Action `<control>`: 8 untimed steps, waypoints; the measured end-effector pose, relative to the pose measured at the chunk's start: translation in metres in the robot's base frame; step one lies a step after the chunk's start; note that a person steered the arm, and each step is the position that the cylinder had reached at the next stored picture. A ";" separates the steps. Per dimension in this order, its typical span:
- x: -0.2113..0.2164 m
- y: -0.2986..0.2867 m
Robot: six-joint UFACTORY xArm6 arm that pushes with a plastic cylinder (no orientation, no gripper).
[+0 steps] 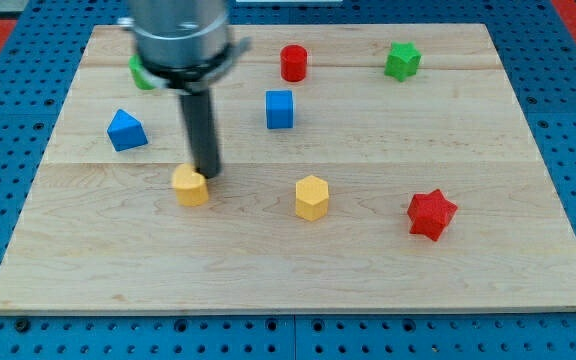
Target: Push red star diagonally below yellow hexagon
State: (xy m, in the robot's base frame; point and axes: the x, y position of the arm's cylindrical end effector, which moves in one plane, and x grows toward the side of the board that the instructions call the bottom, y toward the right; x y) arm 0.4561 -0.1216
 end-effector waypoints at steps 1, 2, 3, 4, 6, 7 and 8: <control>0.019 -0.029; 0.018 -0.015; 0.010 -0.015; 0.002 -0.015; 0.000 -0.012; 0.000 -0.012; -0.002 -0.007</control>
State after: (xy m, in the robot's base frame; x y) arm 0.4538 -0.1287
